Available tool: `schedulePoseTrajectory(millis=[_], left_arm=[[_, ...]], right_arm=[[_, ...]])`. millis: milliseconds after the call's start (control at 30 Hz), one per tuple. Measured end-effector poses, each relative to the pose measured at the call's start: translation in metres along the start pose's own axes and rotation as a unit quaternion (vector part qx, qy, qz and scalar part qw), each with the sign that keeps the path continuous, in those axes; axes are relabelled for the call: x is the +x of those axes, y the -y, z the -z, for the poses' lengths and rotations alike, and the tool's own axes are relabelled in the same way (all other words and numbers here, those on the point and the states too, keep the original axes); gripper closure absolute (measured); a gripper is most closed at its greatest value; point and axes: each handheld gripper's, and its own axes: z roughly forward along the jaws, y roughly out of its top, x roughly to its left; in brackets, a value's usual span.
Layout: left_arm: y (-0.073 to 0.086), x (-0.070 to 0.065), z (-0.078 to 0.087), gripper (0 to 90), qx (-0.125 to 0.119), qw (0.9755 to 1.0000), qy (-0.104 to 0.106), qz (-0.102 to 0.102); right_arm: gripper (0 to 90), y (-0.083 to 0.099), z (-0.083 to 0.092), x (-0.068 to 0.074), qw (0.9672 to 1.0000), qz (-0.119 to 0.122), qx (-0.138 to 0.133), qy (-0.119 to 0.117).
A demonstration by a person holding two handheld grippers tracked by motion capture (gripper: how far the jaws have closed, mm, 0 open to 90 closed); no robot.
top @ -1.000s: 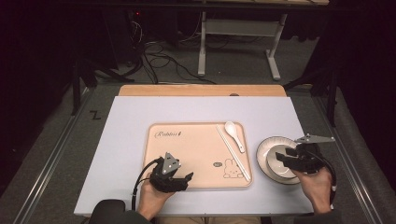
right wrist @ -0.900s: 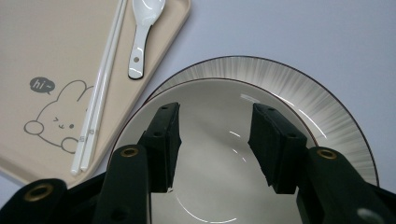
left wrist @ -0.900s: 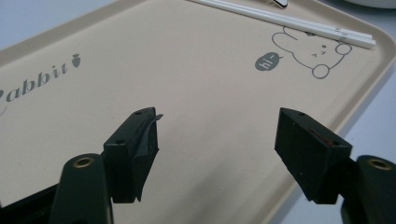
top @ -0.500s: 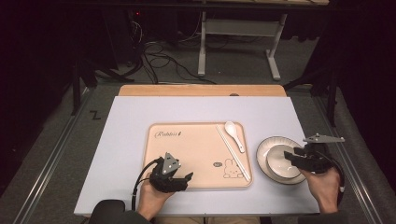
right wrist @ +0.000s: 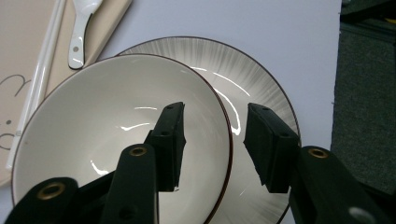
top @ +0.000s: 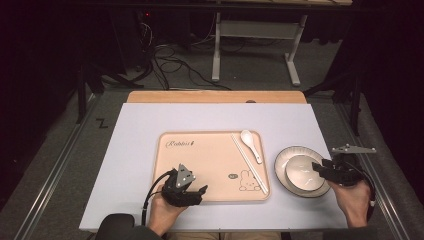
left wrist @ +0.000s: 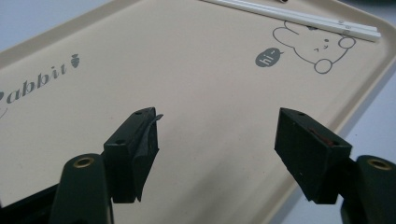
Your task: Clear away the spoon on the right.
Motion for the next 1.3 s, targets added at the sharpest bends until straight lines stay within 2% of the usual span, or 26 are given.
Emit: schedulePoseTrajectory(millis=[267, 500, 633, 767, 833, 967, 1000, 1300], left_arm=[[0.000, -0.002, 0.003, 30.6, -0.001, 1.0000, 0.003, 0.001], [0.000, -0.001, 0.004, 30.7, -0.002, 1.0000, 0.001, 0.000], [0.000, 0.000, 0.006, 30.7, -0.004, 1.0000, -0.002, 0.002], [0.000, 0.002, 0.010, 30.7, -0.011, 0.9999, -0.009, 0.005], [0.000, 0.003, 0.012, 30.7, -0.010, 0.9999, -0.012, 0.001], [0.001, 0.004, 0.015, 30.8, -0.013, 0.9998, -0.016, 0.003], [0.001, 0.004, 0.015, 30.7, -0.013, 0.9998, -0.017, 0.004], [0.001, 0.005, 0.017, 30.7, -0.014, 0.9997, -0.017, 0.006]], right_arm=[[65.7, 0.003, -0.013, -0.006, 0.9995, -0.012, 0.027, -0.005], [71.4, 0.005, -0.021, -0.010, 0.9985, -0.017, 0.047, -0.023], [75.5, 0.003, -0.024, -0.012, 0.9980, -0.017, 0.054, -0.029], [79.1, 0.000, -0.029, -0.012, 0.9966, -0.013, 0.073, -0.035], [80.9, -0.002, -0.033, -0.012, 0.9958, -0.011, 0.083, -0.037], [82.5, -0.005, -0.033, -0.013, 0.9949, -0.010, 0.090, -0.045], [83.6, -0.005, -0.034, -0.015, 0.9943, -0.013, 0.090, -0.055], [84.1, -0.007, -0.034, -0.014, 0.9941, -0.007, 0.091, -0.059]])
